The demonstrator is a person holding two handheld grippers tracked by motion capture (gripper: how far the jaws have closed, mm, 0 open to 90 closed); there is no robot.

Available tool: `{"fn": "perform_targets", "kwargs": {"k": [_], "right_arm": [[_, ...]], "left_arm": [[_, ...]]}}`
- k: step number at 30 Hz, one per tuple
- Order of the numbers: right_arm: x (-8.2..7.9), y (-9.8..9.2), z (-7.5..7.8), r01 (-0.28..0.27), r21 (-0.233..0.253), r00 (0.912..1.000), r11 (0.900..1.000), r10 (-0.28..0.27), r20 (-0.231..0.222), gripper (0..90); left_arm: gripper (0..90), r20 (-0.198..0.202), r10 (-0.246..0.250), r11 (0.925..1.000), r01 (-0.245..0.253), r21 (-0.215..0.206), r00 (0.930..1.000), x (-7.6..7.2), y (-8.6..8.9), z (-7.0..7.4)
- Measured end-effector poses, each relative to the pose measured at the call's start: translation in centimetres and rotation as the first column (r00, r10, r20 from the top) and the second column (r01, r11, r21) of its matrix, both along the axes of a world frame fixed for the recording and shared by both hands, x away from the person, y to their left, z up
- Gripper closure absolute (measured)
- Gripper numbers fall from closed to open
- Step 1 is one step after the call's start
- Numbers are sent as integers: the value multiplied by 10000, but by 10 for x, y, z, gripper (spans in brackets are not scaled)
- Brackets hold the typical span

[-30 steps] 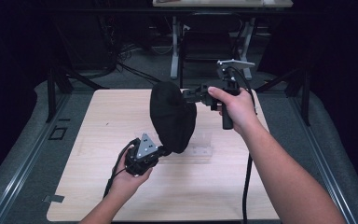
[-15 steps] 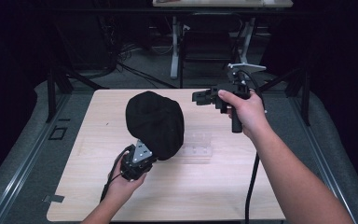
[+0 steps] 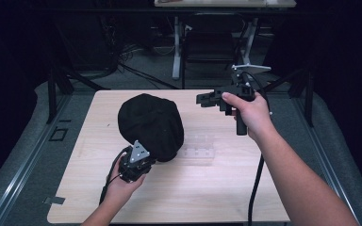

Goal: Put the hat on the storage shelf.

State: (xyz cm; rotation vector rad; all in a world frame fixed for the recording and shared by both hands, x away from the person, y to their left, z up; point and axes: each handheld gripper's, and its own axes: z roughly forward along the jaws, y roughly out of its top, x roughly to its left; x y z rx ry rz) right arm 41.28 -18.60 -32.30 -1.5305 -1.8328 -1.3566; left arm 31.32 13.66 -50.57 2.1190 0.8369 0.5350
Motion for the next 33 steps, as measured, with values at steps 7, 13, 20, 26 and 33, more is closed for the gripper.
{"fn": "perform_targets", "kwargs": {"k": [7,13,20,26,33], "right_arm": [[-1,-1,0,18,-171,10000,9999,-16,92,635],[-1,-4,0,79,-207,9999,9998,-77,113,631],[-3,-7,-1,214,-543,9994,9983,-198,293,610],[-6,-10,-5,251,-894,9992,9957,-221,341,585],[-15,-16,-11,300,-1695,9974,9851,-182,703,569]], "left_arm": [[797,-7,98,9999,-98,-86,10000,-2,1,0],[686,-298,368,9967,-388,-713,9989,-5,10,2],[430,-605,795,9898,-860,-1135,9950,-7,30,1],[402,-830,1079,9866,-1170,-1141,9907,-11,48,-6],[400,-1046,1531,9775,-1662,-1301,9827,-21,75,-13]]}}
